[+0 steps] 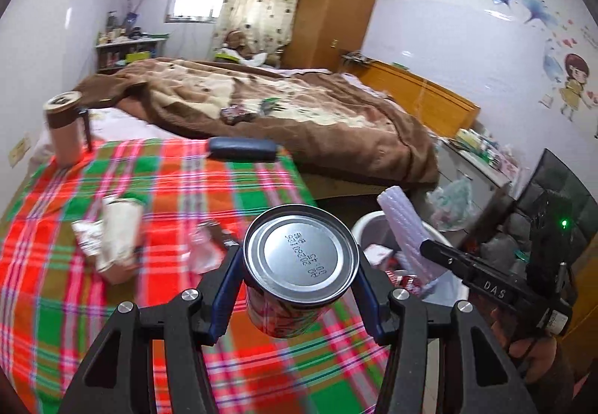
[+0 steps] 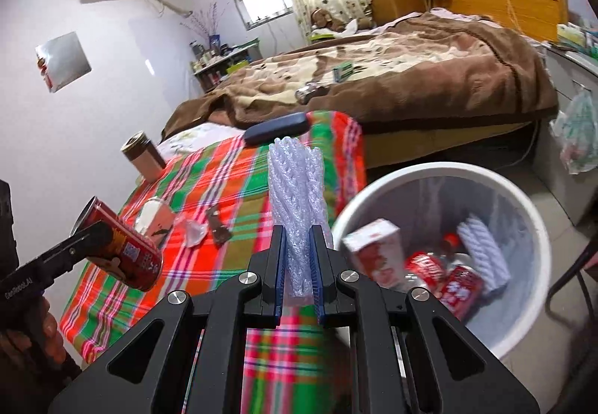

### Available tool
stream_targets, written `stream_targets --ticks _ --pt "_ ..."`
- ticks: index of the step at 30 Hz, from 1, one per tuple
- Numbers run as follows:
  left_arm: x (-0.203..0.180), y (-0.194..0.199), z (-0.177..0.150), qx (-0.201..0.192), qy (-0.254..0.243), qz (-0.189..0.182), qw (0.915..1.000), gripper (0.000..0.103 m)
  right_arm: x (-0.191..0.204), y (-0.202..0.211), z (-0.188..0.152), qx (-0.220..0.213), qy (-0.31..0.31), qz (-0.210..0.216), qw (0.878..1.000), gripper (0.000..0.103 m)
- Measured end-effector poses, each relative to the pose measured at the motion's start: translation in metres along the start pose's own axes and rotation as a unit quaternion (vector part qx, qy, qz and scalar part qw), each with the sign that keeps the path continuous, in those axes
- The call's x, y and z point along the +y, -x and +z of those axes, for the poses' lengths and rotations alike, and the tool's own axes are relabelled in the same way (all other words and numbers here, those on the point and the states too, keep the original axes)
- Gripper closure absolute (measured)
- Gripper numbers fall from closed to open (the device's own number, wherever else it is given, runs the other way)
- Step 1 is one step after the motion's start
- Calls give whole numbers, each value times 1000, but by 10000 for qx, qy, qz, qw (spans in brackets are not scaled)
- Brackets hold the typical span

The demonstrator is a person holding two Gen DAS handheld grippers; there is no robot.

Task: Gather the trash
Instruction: 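Carry the foam sleeve with the right tool while the left tool carries the tin can to the bin, then open the left tool to drop the tin can while the right tool drops the sleeve into the bin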

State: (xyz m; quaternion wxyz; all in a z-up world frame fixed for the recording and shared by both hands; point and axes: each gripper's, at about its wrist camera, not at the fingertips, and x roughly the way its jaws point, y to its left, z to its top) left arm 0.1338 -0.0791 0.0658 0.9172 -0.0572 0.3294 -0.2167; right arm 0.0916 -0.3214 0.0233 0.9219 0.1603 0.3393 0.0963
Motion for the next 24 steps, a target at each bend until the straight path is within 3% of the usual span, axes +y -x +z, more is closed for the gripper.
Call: stream_targets --ticks 12,24 --pt "-76 -54 14 317 -535 -604 9962 47 -46 15 2 -74 -329 -595 9977 90" --pt "-128 -106 11 657 -796 -1013 9895 47 -81 6 -5 179 -676 -1040 9921 90"
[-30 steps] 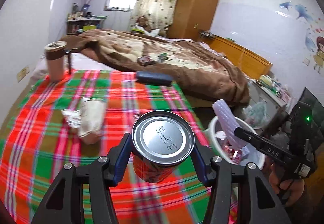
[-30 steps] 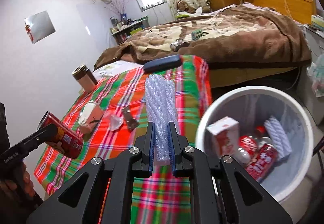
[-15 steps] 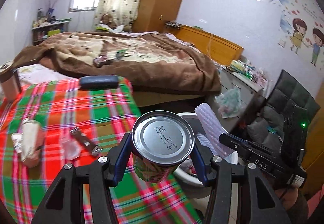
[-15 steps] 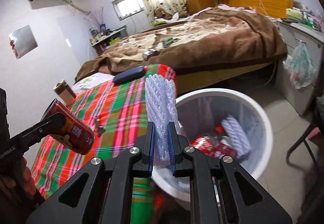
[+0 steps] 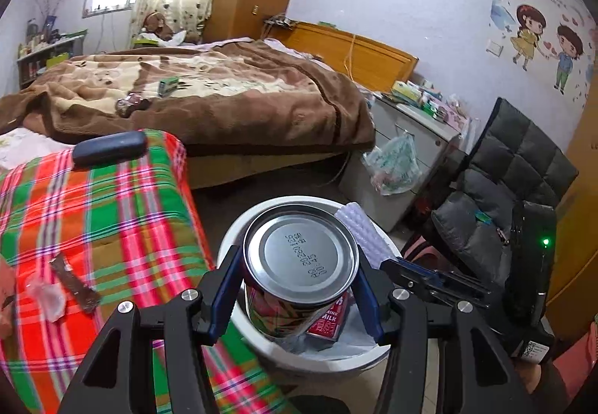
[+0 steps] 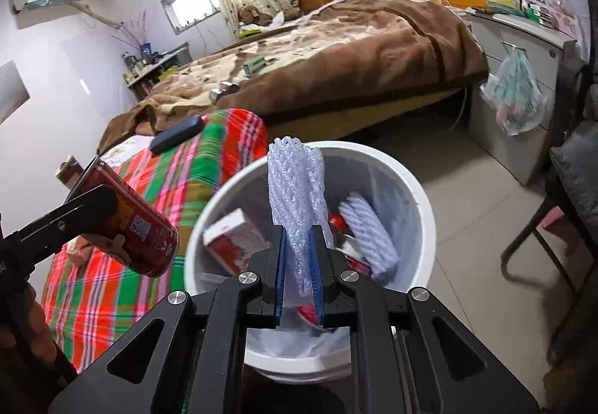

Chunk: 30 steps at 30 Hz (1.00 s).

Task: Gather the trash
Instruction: 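Open the left tool to drop the tin can while the right tool drops the sleeve into the bin, then move both tools back over the bed toward the wrapper and paper bag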

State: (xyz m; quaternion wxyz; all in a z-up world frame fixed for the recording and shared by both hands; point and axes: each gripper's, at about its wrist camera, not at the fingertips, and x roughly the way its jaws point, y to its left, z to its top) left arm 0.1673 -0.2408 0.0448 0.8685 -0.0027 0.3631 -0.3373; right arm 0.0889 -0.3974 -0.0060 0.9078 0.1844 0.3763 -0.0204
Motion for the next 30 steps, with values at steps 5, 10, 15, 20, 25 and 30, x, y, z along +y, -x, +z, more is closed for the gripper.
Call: stream_targets --ticks 5,10,15,20,25,30 --pt "-9 -23 -1 146 -63 -33 9999 47 -12 -3 -1 41 0 -188 9998 90" --pt "-11 -36 -3 237 -54 -112 9996 46 -18 -8 -2 151 -13 -298 9994 88" --pt "-9 -36 -3 163 -14 -69 9998 36 -17 -10 -5 185 88 -489 9986 68" --pt "-5 -27 -5 110 17 -61 9999 36 -17 -3 -5 88 75 -460 9989 53" --pt "2 -10 -12 7 38 7 10000 36 -12 0 -6 36 12 -439 9990 53" --pt "16 13 -22 -121 135 195 9996 36 -3 5 -9 -35 5 -348 9994 53"
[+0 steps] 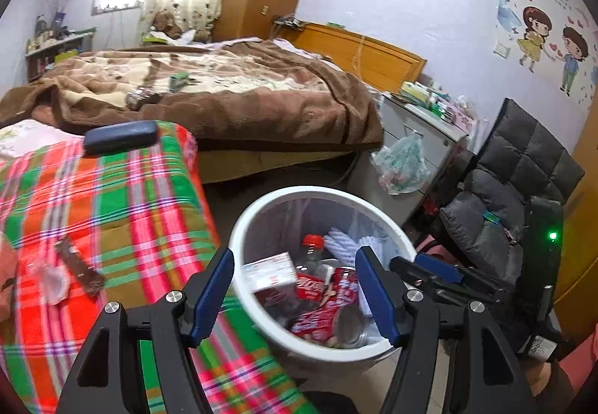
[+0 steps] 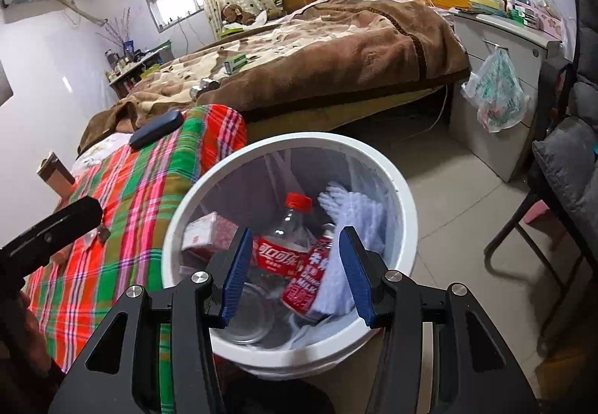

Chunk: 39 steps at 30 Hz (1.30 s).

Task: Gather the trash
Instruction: 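Move both tools back over the bed toward the wrapper and paper bag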

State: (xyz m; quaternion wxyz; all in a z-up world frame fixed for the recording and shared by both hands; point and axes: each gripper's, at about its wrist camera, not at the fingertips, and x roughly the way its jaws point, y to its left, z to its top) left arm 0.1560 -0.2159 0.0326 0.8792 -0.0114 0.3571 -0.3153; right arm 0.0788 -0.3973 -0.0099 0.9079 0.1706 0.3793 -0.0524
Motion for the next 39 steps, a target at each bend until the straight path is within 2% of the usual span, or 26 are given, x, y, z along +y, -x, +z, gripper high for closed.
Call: stream_targets --ticks 4,10,15,23,33,39 --pt "18 18 -6 -91 196 63 9997 36 12 4 -2 -75 82 60 9999 53" --pt "49 50 -20 -307 425 361 9980 36 32 5 -6 -141 203 253 9994 53" --pt "77 75 -34 -442 592 768 9943 36 52 3 -9 -122 392 377 9984 53" --pt "121 107 -49 -633 800 1458 9840 36 91 -8 -11 -55 686 644 9955 53" --pt "177 129 -65 -592 1226 1904 9722 36 146 -32 -13 146 1167 931 9887 53" --pt "211 129 -66 -535 1386 2201 9641 36 175 -56 -9 368 1436 1072 9831 53"
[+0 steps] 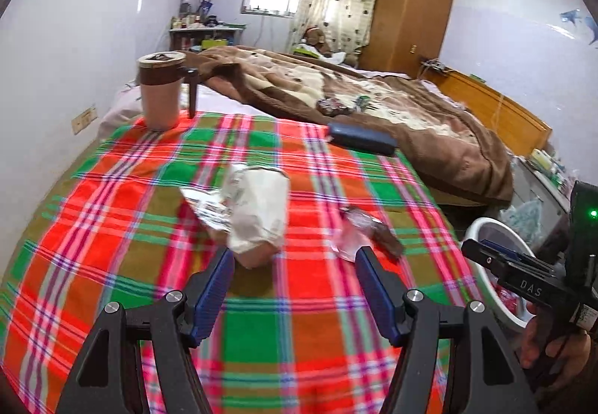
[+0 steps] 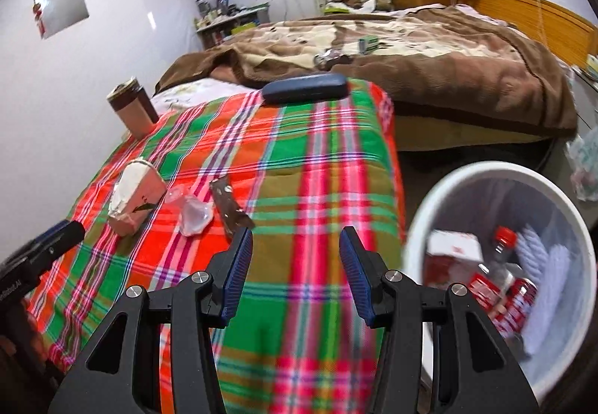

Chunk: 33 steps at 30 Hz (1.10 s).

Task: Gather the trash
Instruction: 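Move both tools back over the bed toward the wrapper and paper bag, then grasp the brown wrapper with the right tool while the left tool grasps the white paper bag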

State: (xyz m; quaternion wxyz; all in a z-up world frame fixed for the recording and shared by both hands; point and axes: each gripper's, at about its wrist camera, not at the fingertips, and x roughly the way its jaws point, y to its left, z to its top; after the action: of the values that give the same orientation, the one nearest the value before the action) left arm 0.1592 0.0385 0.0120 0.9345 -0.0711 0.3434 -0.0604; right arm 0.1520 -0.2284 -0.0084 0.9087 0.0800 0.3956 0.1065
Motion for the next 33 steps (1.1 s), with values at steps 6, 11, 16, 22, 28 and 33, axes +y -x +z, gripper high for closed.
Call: stream_targets --ticks 6,11,16,22,28,33 --pt "10 -26 12 225 -89 168 9996 36 15 -30 13 299 315 98 9990 53" --pt "10 -40 16 278 -186 203 9992 36 23 -42 17 389 464 253 9978 53" --pt "6 -53 20 310 -251 206 9990 36 27 -52 16 511 573 281 9967 56" --pt "2 -63 20 393 -273 321 9983 36 34 -56 19 495 718 405 9954 59" --pt "1 -71 19 432 -257 409 9979 44 43 -65 18 601 951 442 9927 59" --pt "1 -73 19 447 -277 461 9976 54 43 -71 16 711 932 412 9922 71"
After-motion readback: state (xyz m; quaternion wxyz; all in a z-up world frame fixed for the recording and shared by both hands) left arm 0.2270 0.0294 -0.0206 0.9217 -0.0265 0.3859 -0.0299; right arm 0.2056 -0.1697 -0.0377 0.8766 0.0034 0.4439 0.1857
